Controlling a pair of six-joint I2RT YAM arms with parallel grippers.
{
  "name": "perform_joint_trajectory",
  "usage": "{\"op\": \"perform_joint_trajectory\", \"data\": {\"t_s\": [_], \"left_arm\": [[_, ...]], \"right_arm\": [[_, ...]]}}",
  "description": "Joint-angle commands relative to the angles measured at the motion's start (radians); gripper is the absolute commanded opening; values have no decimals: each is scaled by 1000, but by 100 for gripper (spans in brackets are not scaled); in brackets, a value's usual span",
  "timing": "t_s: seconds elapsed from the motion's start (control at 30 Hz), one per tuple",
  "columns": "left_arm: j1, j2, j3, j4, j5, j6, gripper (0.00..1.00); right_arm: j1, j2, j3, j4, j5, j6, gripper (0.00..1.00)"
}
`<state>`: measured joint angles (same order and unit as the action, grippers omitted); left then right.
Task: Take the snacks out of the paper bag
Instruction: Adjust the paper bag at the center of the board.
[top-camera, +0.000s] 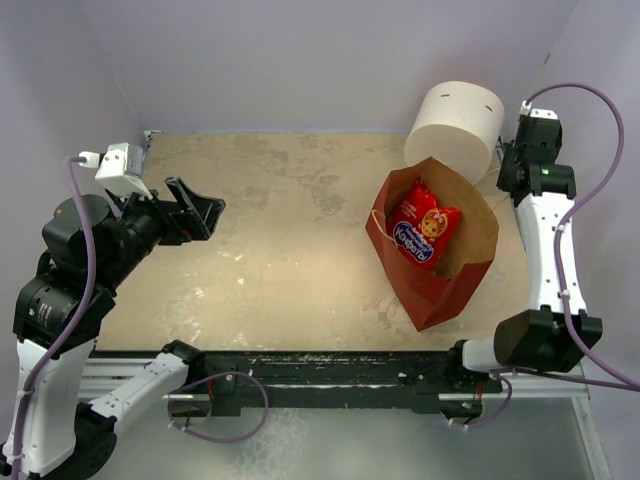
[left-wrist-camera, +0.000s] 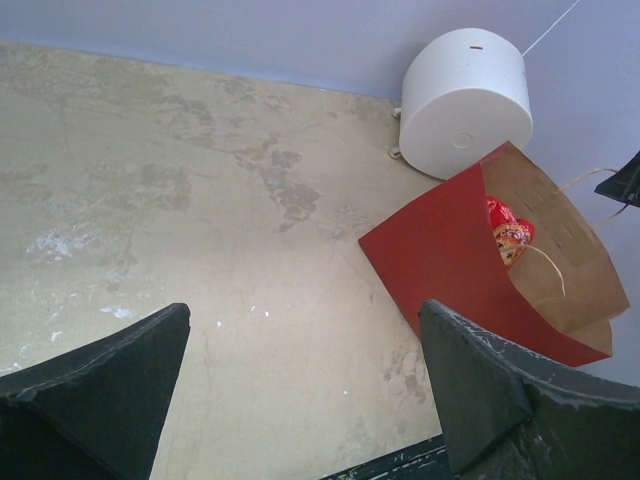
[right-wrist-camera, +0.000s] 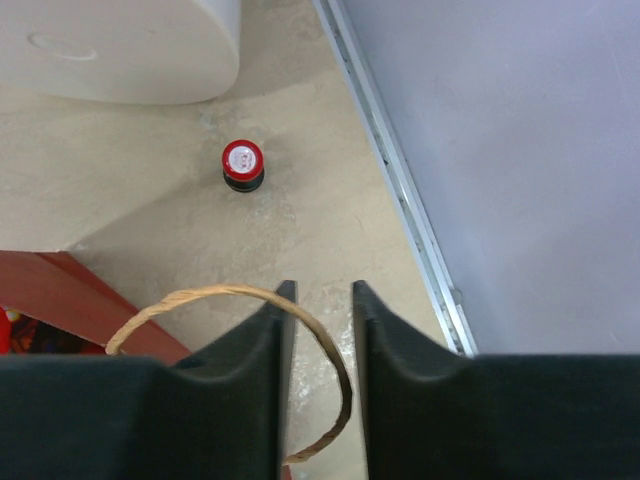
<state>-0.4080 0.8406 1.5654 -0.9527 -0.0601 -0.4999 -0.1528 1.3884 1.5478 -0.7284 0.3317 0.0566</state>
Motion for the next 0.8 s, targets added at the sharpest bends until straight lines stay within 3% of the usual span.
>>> {"op": "perform_joint_trajectory", "data": {"t_s": [0.0, 0.17, 0.53, 0.77], "left_arm": [[4, 7, 41, 22, -3, 32, 99], [4, 16, 37, 23, 9, 24, 99], [5, 80, 50, 52, 159, -24, 99], [4, 104, 15, 188, 353, -66, 99]], "right_arm": [[-2, -24, 93, 15, -46, -31, 13], [1, -78, 132, 9, -242, -18, 0], [6, -190, 110, 0, -816, 134, 0], [52, -228, 47, 11, -985, 181, 0]]}}
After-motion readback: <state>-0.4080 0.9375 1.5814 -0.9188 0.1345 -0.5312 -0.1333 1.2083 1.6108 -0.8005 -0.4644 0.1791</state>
